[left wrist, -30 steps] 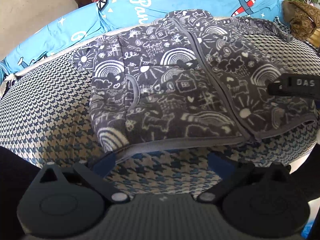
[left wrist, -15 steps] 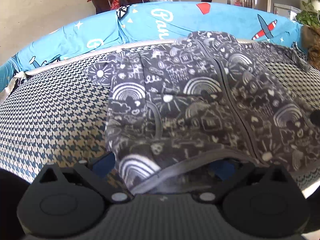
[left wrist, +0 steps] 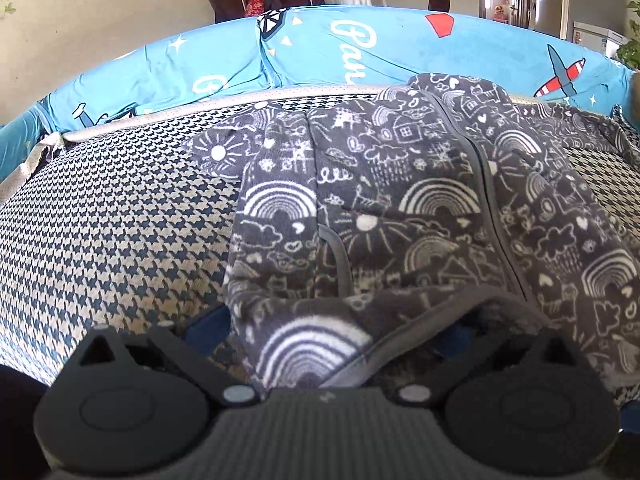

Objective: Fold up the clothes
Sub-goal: 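Grasp the jacket hem with both grippers and lift it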

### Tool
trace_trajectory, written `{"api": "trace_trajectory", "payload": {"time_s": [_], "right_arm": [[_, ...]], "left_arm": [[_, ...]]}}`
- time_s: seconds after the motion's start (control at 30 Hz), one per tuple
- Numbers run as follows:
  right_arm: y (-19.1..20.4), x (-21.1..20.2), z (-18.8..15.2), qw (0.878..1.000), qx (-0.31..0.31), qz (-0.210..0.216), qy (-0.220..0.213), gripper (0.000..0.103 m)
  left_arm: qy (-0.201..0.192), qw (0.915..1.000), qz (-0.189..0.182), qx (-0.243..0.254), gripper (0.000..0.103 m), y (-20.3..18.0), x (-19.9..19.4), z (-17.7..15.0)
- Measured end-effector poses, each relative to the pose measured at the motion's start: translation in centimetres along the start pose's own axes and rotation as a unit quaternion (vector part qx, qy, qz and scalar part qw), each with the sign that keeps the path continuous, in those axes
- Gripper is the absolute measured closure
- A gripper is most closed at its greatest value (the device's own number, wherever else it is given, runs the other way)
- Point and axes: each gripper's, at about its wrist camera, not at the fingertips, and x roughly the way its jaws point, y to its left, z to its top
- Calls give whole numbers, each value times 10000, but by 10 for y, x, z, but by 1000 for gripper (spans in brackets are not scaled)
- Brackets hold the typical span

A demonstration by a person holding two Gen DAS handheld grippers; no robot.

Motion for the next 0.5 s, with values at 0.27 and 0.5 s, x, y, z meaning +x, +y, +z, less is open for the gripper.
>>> {"api": "trace_trajectory", "payload": {"time_s": [0.27,0.5], "right_arm": [[-11,25,9,9950,11,-984,-159,41],[3,43,10,9812,-938,-1634,-411,42]], "left_arm": [[119,9999,30,-23,0,3,1,-8],[180,9996,233,54,0,2,7,-13]]}}
